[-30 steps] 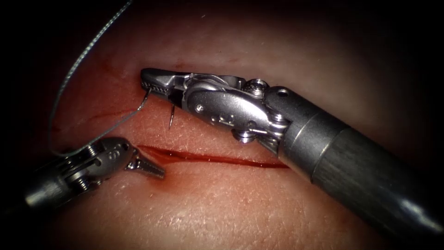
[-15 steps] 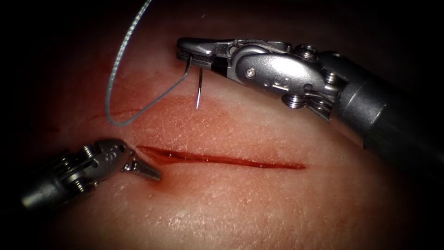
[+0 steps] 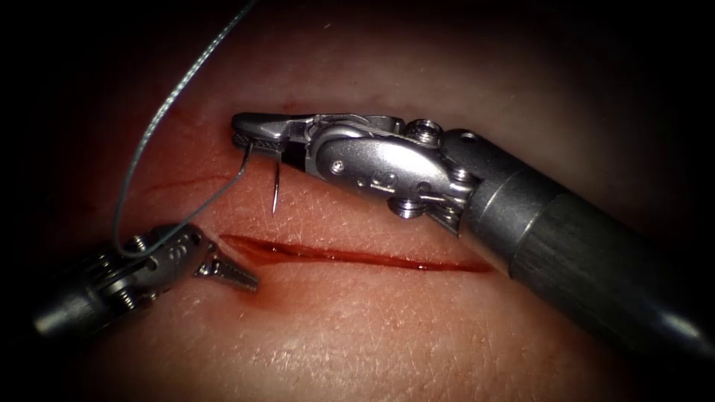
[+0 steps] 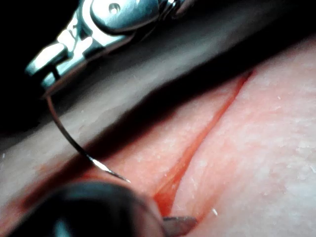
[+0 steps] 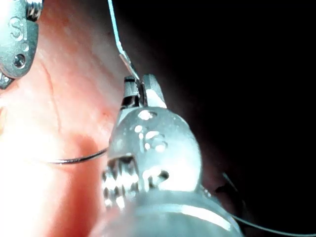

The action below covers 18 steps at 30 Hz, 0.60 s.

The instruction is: Wound Closure

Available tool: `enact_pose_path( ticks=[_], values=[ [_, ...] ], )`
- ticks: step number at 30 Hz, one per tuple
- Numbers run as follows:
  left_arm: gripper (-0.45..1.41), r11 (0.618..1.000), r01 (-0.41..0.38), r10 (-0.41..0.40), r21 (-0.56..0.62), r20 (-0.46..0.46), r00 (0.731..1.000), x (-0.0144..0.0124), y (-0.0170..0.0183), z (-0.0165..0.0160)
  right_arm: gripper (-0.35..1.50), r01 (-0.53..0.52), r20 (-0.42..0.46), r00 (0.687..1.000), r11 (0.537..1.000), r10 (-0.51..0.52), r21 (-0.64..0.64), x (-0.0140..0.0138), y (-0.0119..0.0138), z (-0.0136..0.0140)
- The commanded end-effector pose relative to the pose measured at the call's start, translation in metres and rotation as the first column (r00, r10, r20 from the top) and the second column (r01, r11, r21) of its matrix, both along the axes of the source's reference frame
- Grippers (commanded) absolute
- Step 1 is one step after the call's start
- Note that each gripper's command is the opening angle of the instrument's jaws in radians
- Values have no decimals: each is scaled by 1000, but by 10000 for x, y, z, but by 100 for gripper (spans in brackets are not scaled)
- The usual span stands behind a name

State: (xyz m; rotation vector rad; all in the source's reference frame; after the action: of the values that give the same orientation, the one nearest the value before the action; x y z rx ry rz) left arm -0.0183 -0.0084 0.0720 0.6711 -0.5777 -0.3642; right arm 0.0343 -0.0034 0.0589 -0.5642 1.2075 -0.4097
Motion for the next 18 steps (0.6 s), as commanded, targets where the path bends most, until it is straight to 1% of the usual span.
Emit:
enact_pose_path(
  ticks=[1,6,11,18],
  values=[
    [-45,1000,1,-1,-9,5,1000,-5,10,-3,-35,1,-1,1000,1000,-1,-10,8,6,-2],
    [-45,1000,-2,2,-9,6,1000,-5,9,-3,-35,14,12,1000,999,-13,-48,11,6,-1],
    [-45,1000,0,0,-6,4,1000,-5,8,-2,-35,16,38,999,993,-12,-118,14,6,0],
    [-45,1000,6,-6,1,-1,1000,-5,8,-2,-35,31,51,998,989,-24,-143,14,4,-1]
  ],
)
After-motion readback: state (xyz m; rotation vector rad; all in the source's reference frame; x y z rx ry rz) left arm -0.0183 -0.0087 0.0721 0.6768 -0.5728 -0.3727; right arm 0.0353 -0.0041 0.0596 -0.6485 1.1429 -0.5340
